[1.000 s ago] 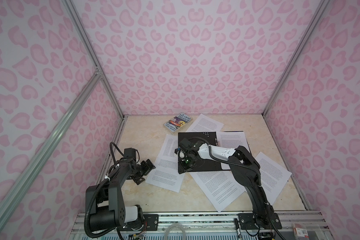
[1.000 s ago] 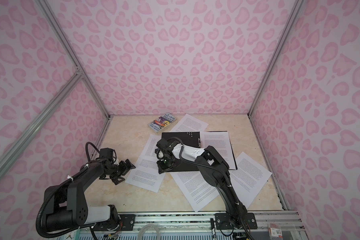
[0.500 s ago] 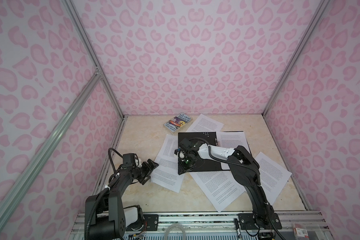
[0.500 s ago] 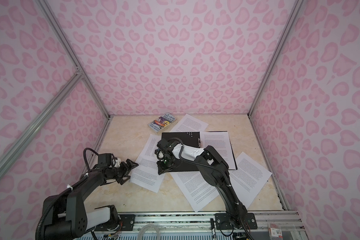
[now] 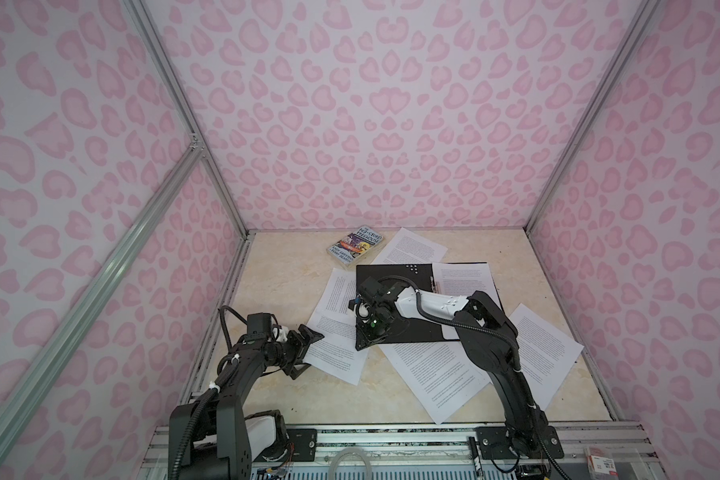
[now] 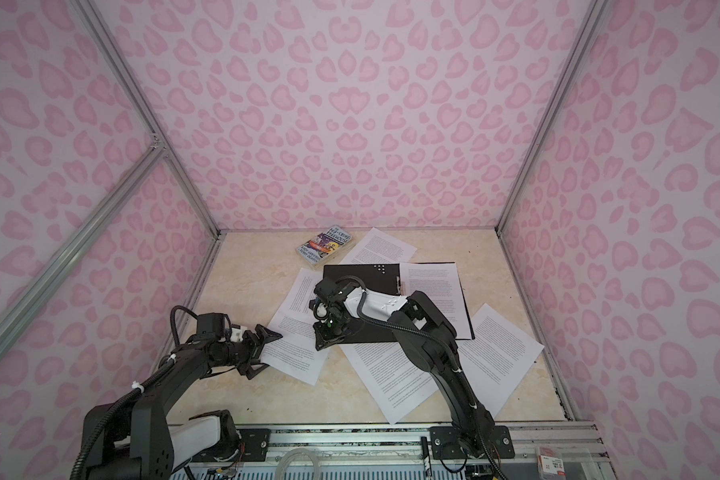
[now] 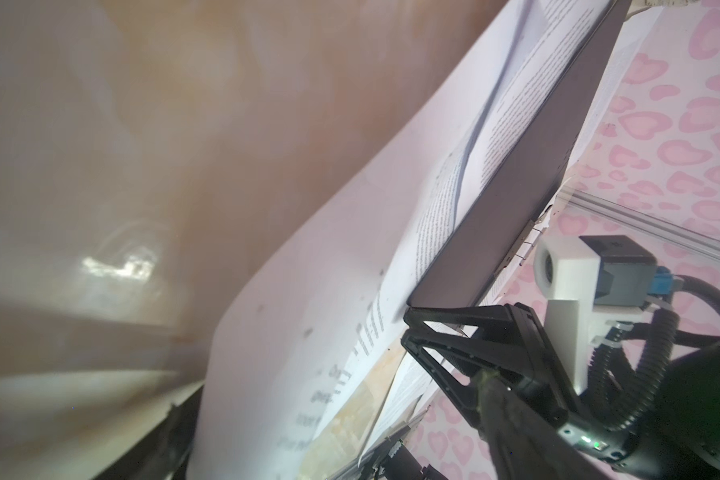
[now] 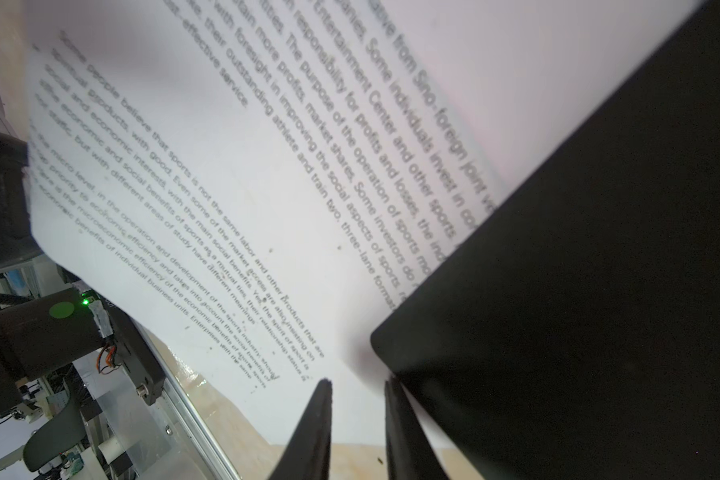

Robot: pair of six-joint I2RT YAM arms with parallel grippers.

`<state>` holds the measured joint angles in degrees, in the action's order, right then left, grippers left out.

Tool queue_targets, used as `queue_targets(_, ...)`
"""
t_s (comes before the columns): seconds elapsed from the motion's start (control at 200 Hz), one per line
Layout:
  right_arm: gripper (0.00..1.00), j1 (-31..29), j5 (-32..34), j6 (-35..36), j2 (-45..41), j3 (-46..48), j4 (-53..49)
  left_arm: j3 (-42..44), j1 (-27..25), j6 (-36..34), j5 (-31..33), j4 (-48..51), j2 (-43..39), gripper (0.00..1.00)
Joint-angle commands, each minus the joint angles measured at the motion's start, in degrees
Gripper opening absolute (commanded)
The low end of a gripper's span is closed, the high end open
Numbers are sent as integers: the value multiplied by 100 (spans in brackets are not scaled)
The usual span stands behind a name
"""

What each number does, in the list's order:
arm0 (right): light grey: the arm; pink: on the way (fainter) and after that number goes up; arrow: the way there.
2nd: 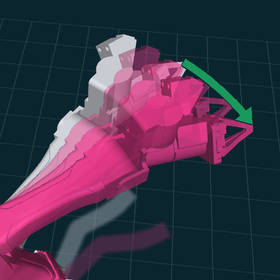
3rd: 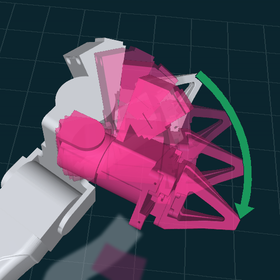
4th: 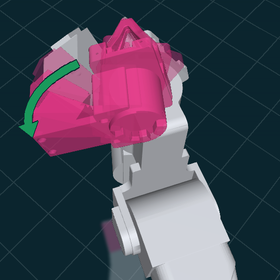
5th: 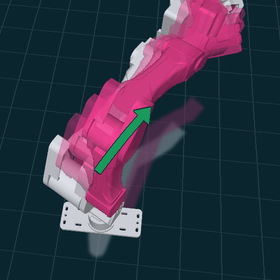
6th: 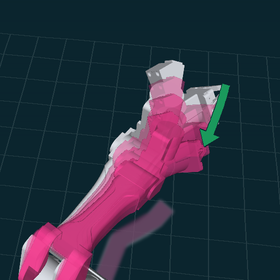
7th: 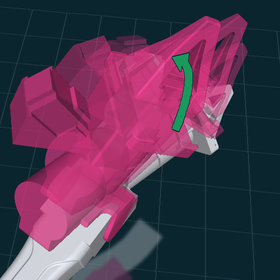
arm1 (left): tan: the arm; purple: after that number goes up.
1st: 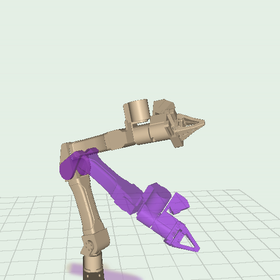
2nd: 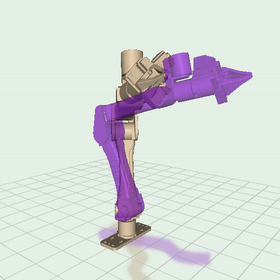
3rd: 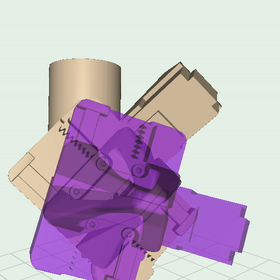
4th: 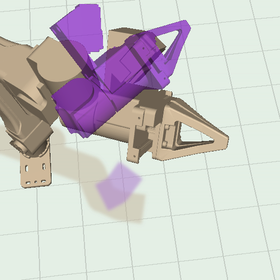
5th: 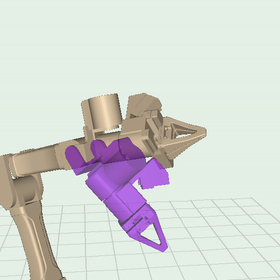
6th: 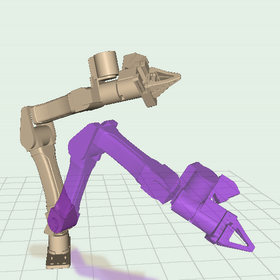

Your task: Put the files into the folder

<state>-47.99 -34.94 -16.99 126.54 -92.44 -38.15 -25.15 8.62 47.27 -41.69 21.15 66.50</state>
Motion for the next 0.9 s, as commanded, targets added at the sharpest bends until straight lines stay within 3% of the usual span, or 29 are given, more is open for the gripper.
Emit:
queue_targets(0.0,25,1,93,-31,46,58,-22,54,8,449,-275,-445,-166,96)
queue_targets(0.315,25,18,4,-67,64,60,1,-122,8,757,-319,-524,-365,97)
queue_targets(0.895,25,110,-127,-89,98,113,27,-816,8,585,-18,-252,-223,97)
